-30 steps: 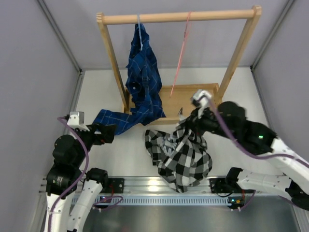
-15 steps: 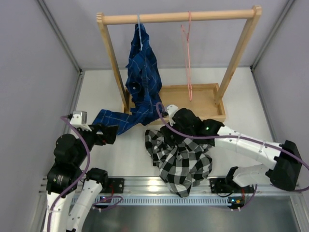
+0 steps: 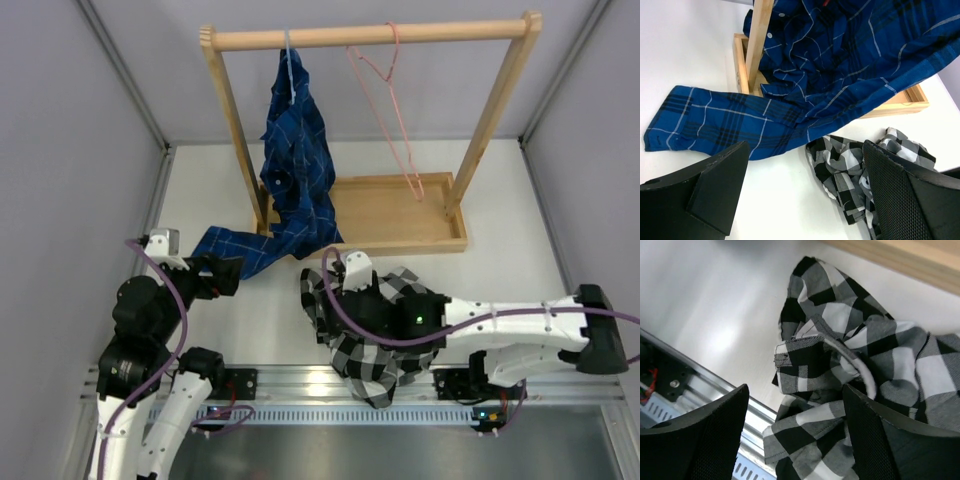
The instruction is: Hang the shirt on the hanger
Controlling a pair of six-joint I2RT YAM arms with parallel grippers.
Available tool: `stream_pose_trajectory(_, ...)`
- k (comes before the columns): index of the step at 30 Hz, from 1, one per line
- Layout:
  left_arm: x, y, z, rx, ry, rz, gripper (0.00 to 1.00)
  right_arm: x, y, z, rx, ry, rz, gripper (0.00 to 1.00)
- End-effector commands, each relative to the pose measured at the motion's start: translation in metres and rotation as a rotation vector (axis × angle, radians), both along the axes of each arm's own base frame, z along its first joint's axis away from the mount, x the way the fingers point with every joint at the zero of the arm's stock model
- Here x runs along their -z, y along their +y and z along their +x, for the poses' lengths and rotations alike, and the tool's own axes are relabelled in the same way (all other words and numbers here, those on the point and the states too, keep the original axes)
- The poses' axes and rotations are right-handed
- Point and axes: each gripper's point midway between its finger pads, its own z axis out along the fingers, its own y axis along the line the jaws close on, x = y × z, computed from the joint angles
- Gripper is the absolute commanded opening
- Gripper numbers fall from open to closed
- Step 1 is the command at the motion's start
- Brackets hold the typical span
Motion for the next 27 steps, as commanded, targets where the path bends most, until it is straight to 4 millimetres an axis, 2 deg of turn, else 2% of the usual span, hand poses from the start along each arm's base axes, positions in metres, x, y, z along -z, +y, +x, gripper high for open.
stream_pose_trajectory(1,-0.012,0.003,0.004,-0.025,-0.06,-0.011,0.98,-0.012,0.003,0.008,0.211,-0.071,0.019,0.73)
stream_pose_trajectory(3,-0.013,0.004,0.005,-0.031,-0.061,-0.012,0.98,0.003,-0.002,0.006,0.225,-0.09,-0.074,0.71)
stream_pose_trajectory(7,-0.013,0.005,0.004,-0.038,-0.063,-0.015,0.98,0.007,-0.001,-0.006,0.226,-0.119,-0.092,0.63)
stream_pose_trajectory(11,-0.012,0.006,0.005,-0.042,-0.061,-0.012,0.98,0.019,-0.002,-0.012,0.228,-0.105,-0.104,0.61)
stream_pose_trajectory(19,-0.012,0.007,0.006,-0.049,-0.059,-0.015,0.98,0.043,-0.021,-0.01,0.276,-0.089,-0.117,0.59)
stream_pose_trajectory(26,-0.01,0.007,0.009,-0.055,-0.045,-0.012,0.98,0.069,-0.031,-0.004,0.303,-0.069,-0.186,0.54)
stream_pose_trajectory(27,-0.009,0.008,0.008,-0.058,-0.044,-0.011,0.98,0.071,-0.027,-0.003,0.299,-0.065,-0.18,0.53)
